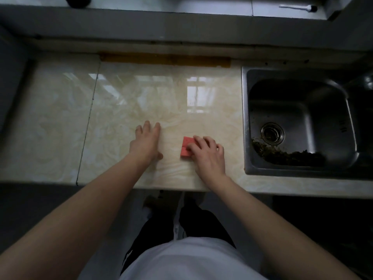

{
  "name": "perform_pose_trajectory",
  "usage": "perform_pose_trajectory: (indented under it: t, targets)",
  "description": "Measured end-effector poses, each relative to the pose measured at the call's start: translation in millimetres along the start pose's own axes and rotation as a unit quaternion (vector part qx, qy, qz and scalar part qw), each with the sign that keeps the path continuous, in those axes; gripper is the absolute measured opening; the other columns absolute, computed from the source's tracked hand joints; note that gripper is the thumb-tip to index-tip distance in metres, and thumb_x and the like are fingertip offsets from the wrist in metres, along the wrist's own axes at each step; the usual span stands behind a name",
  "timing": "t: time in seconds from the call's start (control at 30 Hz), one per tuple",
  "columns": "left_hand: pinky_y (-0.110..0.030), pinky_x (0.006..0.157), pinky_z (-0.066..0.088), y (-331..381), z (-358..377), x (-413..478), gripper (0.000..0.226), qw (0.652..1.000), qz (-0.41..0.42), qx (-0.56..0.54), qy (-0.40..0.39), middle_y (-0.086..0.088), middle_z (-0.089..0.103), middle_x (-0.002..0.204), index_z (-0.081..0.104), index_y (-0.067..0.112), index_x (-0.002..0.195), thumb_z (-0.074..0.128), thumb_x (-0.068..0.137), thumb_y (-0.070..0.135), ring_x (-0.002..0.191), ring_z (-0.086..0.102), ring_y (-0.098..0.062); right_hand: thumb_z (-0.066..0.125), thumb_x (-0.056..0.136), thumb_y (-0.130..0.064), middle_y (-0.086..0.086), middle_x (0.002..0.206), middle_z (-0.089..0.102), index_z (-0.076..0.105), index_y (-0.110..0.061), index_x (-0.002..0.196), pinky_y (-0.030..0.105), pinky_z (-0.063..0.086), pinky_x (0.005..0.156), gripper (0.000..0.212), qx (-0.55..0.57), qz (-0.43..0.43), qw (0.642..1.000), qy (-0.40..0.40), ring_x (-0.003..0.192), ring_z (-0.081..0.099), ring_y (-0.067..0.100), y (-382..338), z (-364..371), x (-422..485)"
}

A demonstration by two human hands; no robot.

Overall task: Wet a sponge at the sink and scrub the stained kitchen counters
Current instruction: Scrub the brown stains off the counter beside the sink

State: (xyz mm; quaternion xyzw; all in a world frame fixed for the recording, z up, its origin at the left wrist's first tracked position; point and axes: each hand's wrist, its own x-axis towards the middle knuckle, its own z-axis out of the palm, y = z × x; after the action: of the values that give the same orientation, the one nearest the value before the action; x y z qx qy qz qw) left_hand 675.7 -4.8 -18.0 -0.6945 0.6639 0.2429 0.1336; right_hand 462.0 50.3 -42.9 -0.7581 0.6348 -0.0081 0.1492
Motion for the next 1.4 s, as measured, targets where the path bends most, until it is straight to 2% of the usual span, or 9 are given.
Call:
perform_pose_trajectory:
  t: [0.17, 0.3, 0.4, 0.67, 0.87, 1.07, 1.23, 1.33, 1.4]
  targets:
    - [-0.060, 0.107, 0.037, 4.3, 1.9, 6.6, 0.117, 1.000, -0.016, -0.009, -0.008, -0.013, 0.003, 0.160, 0.014, 0.023, 0.151, 0.091, 0.062, 0.021, 0.146, 0.007, -0.043, 0.061, 0.091, -0.013, -0.003, 0.155, 0.045, 0.057, -0.038, 0.130, 0.048, 0.033, 0.103, 0.046, 0.000, 0.007, 1.000, 0.003, 0.140, 0.038, 0.032, 13.4, -13.6, 66.4]
    - [-0.059, 0.107, 0.037, 6.8, 3.2, 7.5, 0.120, 1.000, -0.021, 0.006, -0.010, -0.013, 0.003, 0.160, 0.012, 0.022, 0.152, 0.091, 0.061, 0.020, 0.146, 0.007, -0.045, 0.055, 0.099, -0.021, 0.000, 0.159, 0.041, 0.055, -0.036, 0.134, 0.049, 0.029, 0.110, 0.038, 0.008, 0.008, 1.000, 0.008, 0.144, 0.032, 0.033, 23.1, -29.4, 125.9]
    - [-0.060, 0.104, 0.040, 6.8, 2.5, 8.4, 0.121, 0.999, -0.027, 0.017, -0.018, -0.013, 0.003, 0.160, 0.010, 0.022, 0.152, 0.090, 0.062, 0.021, 0.146, 0.006, -0.044, 0.059, 0.098, -0.026, 0.003, 0.158, 0.040, 0.052, -0.033, 0.139, 0.051, 0.028, 0.114, 0.042, 0.017, 0.003, 1.000, 0.015, 0.145, 0.031, 0.034, 28.8, -44.4, 168.6]
    - [-0.060, 0.105, 0.038, 9.0, 1.4, 7.8, 0.115, 0.998, -0.038, 0.029, -0.036, -0.010, -0.006, 0.162, 0.002, 0.024, 0.155, 0.083, 0.072, 0.020, 0.148, -0.001, -0.042, 0.058, 0.099, -0.030, 0.002, 0.150, 0.049, 0.057, -0.030, 0.133, 0.050, 0.032, 0.106, 0.034, 0.041, 0.014, 0.998, 0.040, 0.134, 0.040, 0.035, 27.3, -51.7, 232.8]
    - [-0.060, 0.105, 0.038, 6.2, 2.3, 8.1, 0.117, 0.999, -0.036, 0.018, -0.025, -0.009, -0.004, 0.162, 0.004, 0.025, 0.155, 0.085, 0.070, 0.019, 0.148, 0.000, -0.041, 0.057, 0.099, -0.030, 0.001, 0.148, 0.049, 0.058, -0.032, 0.131, 0.050, 0.034, 0.104, 0.032, 0.034, 0.013, 0.999, 0.034, 0.132, 0.041, 0.035, 14.8, -43.2, 205.4]
    - [-0.057, 0.109, 0.035, -0.6, 4.3, 14.1, 0.120, 0.999, -0.007, 0.027, -0.019, -0.013, 0.002, 0.160, 0.008, 0.024, 0.154, 0.089, 0.064, 0.029, 0.145, 0.007, -0.044, 0.062, 0.093, -0.032, -0.003, 0.143, 0.052, 0.059, -0.035, 0.130, 0.047, 0.037, 0.096, 0.037, 0.020, -0.043, 0.999, 0.009, 0.126, 0.045, 0.032, -13.6, -17.9, 114.3]
    - [-0.038, 0.116, 0.028, -25.9, -14.1, 11.3, 0.087, 0.997, 0.025, -0.069, 0.019, -0.016, 0.029, 0.156, 0.031, 0.020, 0.152, 0.079, 0.080, 0.024, 0.140, 0.032, -0.036, 0.065, 0.089, -0.045, -0.004, 0.138, 0.058, 0.065, -0.037, 0.115, 0.044, 0.037, 0.090, 0.027, 0.013, -0.115, 0.993, -0.002, 0.117, 0.051, 0.032, -39.4, 7.1, 30.5]
    - [-0.041, 0.110, 0.037, -55.7, -11.8, -5.8, 0.071, 0.991, -0.008, -0.100, 0.083, -0.014, 0.039, 0.149, 0.043, 0.019, 0.145, 0.074, 0.082, 0.014, 0.133, 0.044, -0.034, 0.067, 0.087, -0.044, -0.005, 0.136, 0.057, 0.065, -0.036, 0.110, 0.042, 0.039, 0.087, 0.025, 0.005, -0.165, 0.986, -0.009, 0.114, 0.053, 0.031, -52.1, 19.3, -8.4]
    - [-0.044, 0.108, 0.040, -73.8, -4.0, -19.5, 0.069, 0.992, -0.039, -0.084, 0.082, -0.012, 0.036, 0.150, 0.043, 0.022, 0.144, 0.073, 0.083, 0.014, 0.134, 0.041, -0.033, 0.070, 0.083, -0.043, -0.005, 0.136, 0.056, 0.065, -0.036, 0.112, 0.042, 0.040, 0.086, 0.030, -0.002, -0.206, 0.978, -0.022, 0.114, 0.052, 0.031, -58.7, 25.3, -27.0]
